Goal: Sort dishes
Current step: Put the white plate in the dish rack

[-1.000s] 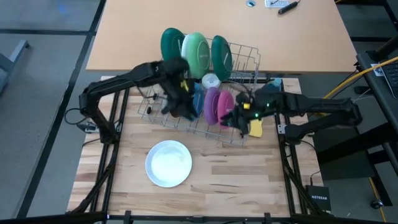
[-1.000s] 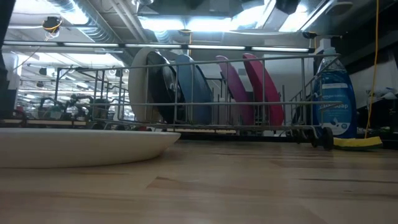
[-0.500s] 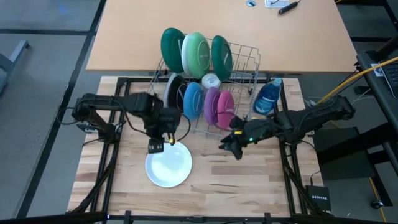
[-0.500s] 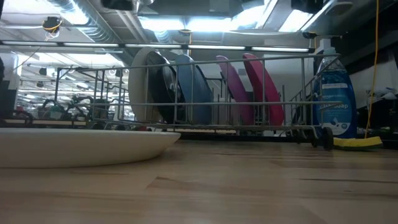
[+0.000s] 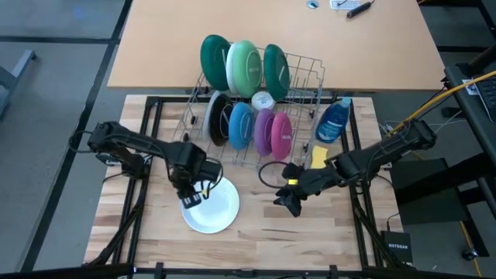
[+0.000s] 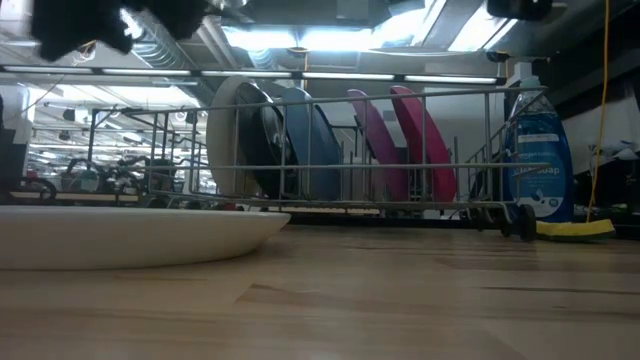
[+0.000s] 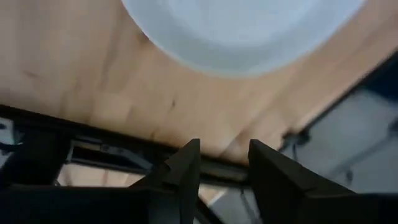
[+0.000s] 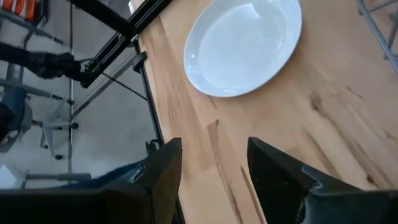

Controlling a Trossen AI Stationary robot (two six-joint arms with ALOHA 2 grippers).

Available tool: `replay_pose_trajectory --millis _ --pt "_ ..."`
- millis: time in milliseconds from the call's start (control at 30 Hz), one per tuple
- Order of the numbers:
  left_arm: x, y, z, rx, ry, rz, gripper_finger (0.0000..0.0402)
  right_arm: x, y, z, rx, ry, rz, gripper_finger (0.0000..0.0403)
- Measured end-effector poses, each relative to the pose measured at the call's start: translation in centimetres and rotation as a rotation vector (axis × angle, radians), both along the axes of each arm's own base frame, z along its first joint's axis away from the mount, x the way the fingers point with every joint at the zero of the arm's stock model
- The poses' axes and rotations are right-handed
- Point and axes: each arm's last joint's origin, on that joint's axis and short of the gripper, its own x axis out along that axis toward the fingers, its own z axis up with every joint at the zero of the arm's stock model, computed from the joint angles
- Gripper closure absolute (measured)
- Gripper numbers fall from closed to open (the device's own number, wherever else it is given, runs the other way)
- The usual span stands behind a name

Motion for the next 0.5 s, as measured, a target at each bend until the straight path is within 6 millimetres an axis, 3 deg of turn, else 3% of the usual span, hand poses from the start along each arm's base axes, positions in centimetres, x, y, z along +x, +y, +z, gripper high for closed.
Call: replay_pose_trajectory --millis 267,500 --pt "-1.5 -0.2 -4.9 -0.112 0.069 -0.157 0.0306 -1.3 2.3 0.1 0.041 -0.01 -0.111 0.0217" --pt "-2.2 1.2 -9.6 -0.117 0.035 -0.099 0.0347 -2.3 4.2 -0.1 0.128 -0.023 -0.256 0.0217"
